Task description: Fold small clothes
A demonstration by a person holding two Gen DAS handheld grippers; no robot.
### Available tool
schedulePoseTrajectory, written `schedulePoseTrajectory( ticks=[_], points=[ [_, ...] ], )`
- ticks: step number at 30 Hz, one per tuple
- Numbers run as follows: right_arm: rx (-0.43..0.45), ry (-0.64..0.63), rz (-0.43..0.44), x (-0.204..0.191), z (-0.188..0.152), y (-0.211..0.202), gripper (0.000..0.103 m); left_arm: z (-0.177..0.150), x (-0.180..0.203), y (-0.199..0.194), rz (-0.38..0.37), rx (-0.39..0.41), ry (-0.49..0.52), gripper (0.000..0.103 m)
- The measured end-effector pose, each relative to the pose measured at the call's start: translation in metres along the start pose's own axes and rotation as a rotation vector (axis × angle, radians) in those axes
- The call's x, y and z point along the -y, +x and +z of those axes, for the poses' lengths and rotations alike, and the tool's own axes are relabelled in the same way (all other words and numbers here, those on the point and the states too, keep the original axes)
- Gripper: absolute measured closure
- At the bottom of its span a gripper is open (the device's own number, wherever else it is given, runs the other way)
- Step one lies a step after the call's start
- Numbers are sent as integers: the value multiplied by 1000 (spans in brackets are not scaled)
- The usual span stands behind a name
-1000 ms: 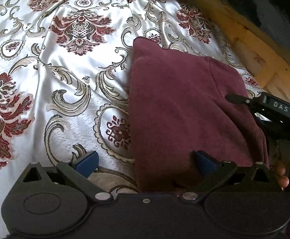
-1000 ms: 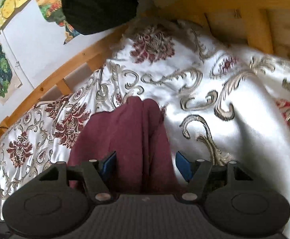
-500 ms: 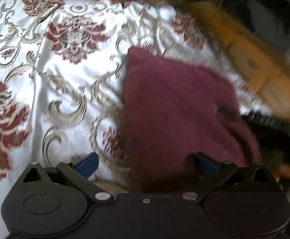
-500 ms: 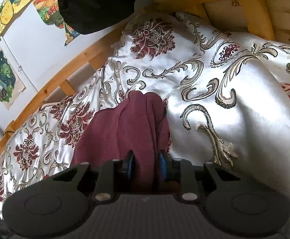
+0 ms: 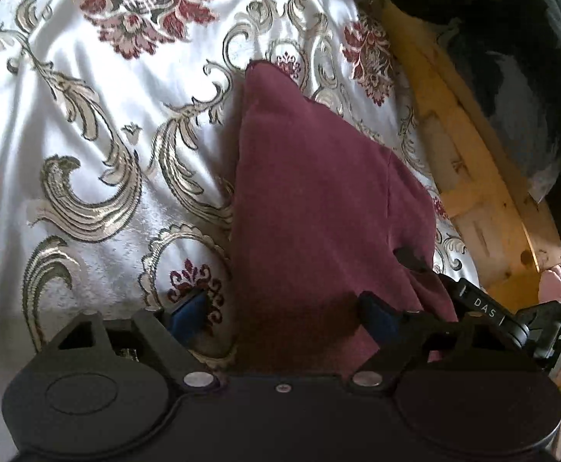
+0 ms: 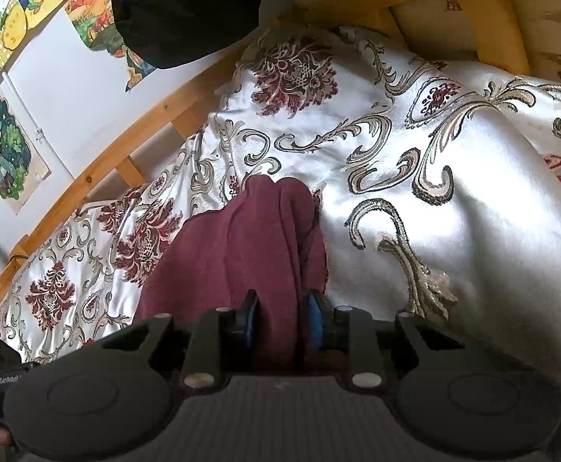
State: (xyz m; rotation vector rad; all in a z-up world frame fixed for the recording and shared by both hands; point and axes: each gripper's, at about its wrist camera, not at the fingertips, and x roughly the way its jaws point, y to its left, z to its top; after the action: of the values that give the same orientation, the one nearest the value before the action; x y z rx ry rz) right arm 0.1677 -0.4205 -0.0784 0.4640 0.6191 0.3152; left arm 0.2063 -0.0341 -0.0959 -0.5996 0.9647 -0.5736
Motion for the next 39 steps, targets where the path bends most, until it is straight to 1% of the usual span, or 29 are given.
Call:
schedulePoseTrajectory(
  ticks=[1,2,3,4,6,7,8,9,11,13,16,19,21,23,25,30,32,33,34,37,39],
  points=[
    [1,-1,1,0,0,0,71,0,2,2,0,-12,5,23],
    [1,0,2,1,0,1,71,0,4,2,-2,-27,11,35],
    [3,-2,1,0,0,0,71,0,6,4,-8,-43,11,40],
    [5,-8,-2,-1,0,-1,72,0,8,5,3,-43,5,41],
    [12,-29,-9,-7,-2,-4,75,0,11,2,14,-39,1,53],
    [20,-42,-7,-10,-3,-6,77,-1,14,-1,26,-33,8,56],
    [30,-58,-3,-15,-3,-9,78,-1,19,-5,41,-20,30,61],
    [42,-76,0,-21,-3,-13,79,-2,25,-8,53,-8,59,65],
    [81,-143,-3,-37,-6,-25,80,-5,41,-17,90,20,157,67],
    [110,-222,-17,-59,-10,-33,80,-10,57,-28,124,50,269,68],
    [143,-304,5,-90,-14,-38,80,-17,68,-51,165,99,389,70],
    [179,-397,26,-123,-11,-33,80,-13,68,-74,196,165,440,70],
    [187,-437,52,-143,-5,-21,80,-4,62,-87,231,214,454,70],
    [185,-453,88,-159,2,-4,80,9,52,-98,272,250,445,70],
    [176,-453,131,-175,9,22,80,23,39,-108,312,282,429,70],
    [99,-385,204,-202,26,95,81,54,1,-122,451,355,425,69],
    [67,-361,218,-207,30,118,83,63,-15,-123,498,360,405,69],
    [53,-356,224,-209,30,129,88,68,-24,-124,518,353,382,69],
    [39,-358,223,-211,30,137,88,71,-33,-124,521,344,350,69],
    [0,-382,206,-209,25,153,88,75,-56,-128,485,332,252,68],
    [-7,-400,181,-206,21,156,88,71,-59,-130,484,331,238,66]
  ],
)
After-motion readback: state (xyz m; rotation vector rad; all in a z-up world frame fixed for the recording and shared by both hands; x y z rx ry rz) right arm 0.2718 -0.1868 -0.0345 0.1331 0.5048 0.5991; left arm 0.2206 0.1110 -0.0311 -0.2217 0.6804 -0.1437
